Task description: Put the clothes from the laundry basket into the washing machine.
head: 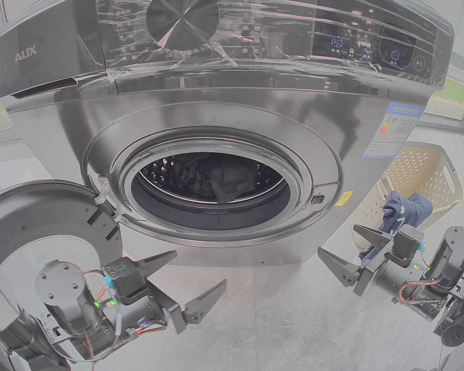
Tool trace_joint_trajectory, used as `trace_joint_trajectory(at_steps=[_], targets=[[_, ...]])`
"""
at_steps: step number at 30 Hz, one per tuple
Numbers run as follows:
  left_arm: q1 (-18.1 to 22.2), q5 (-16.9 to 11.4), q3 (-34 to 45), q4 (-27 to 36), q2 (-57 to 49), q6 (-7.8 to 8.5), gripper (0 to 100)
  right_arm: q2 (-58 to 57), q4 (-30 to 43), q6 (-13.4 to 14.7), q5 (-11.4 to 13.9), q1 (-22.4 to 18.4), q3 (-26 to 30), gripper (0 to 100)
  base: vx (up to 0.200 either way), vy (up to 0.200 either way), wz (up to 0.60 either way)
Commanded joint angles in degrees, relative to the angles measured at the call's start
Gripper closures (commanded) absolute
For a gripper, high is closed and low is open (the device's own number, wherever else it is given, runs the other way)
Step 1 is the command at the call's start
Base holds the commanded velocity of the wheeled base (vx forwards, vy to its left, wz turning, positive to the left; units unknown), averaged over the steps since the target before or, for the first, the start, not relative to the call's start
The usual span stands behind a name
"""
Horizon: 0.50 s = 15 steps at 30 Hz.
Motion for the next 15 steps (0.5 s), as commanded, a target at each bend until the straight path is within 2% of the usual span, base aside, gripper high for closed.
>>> trace_joint_trajectory(at_steps=[1, 6, 8, 9, 10, 11, 13, 15], targets=[[0.0, 0.4, 6.5, -0.5, -9.8, -0.17, 0, -6.1, 0.1, -0.1, 0.1, -4.5, 5.0, 0, -0.2, 0.0, 0.0], [2.8, 0.5, 7.7, 1.5, -15.4, 0.0, 0, -9.2, 0.6, -0.2, 0.0, -7.4, 7.1, 0, -0.2, 0.0, 0.0], [4.3, 0.3, 7.7, 4.6, -19.3, 0.35, 0, -10.9, 1.0, -0.5, 0.1, -9.0, 7.1, 0, -0.2, 0.0, 0.0], [5.2, -0.2, 7.7, 8.3, -22.3, 0.53, 0, -12.3, 1.6, -0.8, 0.1, -10.2, 7.1, 0, -0.2, 0.0, 0.0], [5.3, -0.3, 7.7, 8.7, -22.5, 0.53, 0, -12.6, 1.7, -0.8, 0.1, -10.4, 7.1, 0, -0.2, 0.0, 0.0], [5.9, -0.5, 7.7, 13.1, -25.9, 0.53, 0, -14.4, 3.4, -1.0, 0.1, -10.9, 7.1, 0, -0.2, 0.0, 0.0], [5.9, -0.4, 7.7, 16.1, -28.4, 0.44, 0, -16.0, 5.4, -0.8, 0.1, -11.0, 7.1, 0, -0.2, 0.0, 0.0], [5.9, -0.4, 7.6, 21.4, -33.6, 0.44, 0, -20.8, 11.7, -0.5, 0.0, -11.3, 7.1, 0, -0.2, 0.0, 0.0]])
